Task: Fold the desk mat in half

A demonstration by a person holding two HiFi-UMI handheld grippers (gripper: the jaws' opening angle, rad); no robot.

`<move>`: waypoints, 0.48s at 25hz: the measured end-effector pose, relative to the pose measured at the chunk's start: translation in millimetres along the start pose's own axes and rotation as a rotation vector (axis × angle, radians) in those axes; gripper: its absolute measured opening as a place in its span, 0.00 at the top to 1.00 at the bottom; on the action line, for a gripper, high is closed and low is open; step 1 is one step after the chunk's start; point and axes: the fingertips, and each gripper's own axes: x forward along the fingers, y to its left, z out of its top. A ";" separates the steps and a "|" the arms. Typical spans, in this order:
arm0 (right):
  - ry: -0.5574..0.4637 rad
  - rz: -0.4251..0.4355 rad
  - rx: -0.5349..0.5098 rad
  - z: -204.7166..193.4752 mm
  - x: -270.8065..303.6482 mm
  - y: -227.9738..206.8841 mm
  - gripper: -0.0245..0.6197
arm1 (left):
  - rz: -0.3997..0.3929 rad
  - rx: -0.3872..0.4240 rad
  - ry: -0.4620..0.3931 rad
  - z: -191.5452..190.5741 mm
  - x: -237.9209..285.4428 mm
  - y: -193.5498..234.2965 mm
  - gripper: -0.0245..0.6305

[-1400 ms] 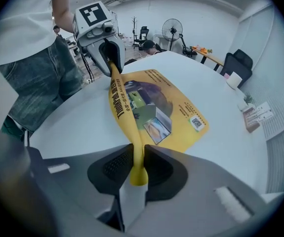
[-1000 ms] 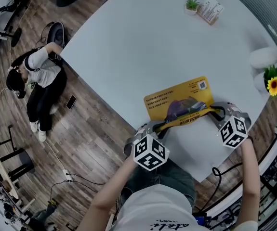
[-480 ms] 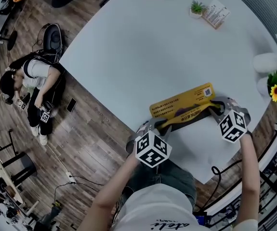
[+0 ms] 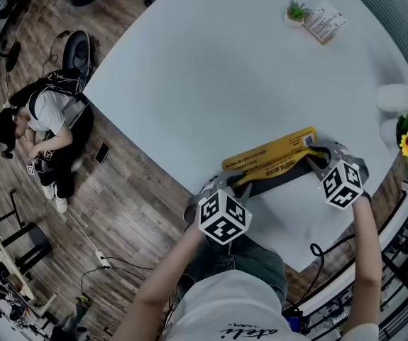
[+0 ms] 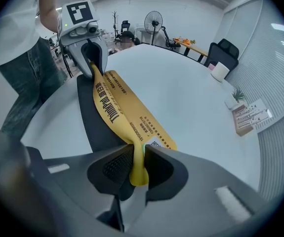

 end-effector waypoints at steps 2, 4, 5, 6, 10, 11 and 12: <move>0.002 0.006 0.001 0.1 0.8 -1.0 0.80 | 0.000 0.000 -0.003 -0.1 0.9 1.0 0.84; -0.001 0.003 0.003 1.5 1.6 -3.4 0.80 | 0.003 -0.002 -0.010 0.3 1.1 3.3 0.84; -0.003 -0.001 0.005 2.7 2.1 -5.0 0.80 | 0.004 -0.005 -0.013 0.5 0.7 4.8 0.84; -0.003 -0.004 0.005 4.1 2.6 -6.4 0.81 | 0.005 -0.009 -0.015 0.7 0.1 6.3 0.84; 0.010 0.003 -0.008 6.3 5.5 -9.2 0.80 | 0.010 -0.018 -0.018 1.8 -0.9 10.2 0.83; 0.011 0.004 -0.002 6.0 5.8 -10.1 0.79 | 0.017 -0.017 -0.019 2.0 -0.9 11.4 0.82; 0.011 0.004 0.009 5.8 5.8 -11.0 0.78 | 0.029 -0.017 -0.020 1.9 -1.0 13.3 0.81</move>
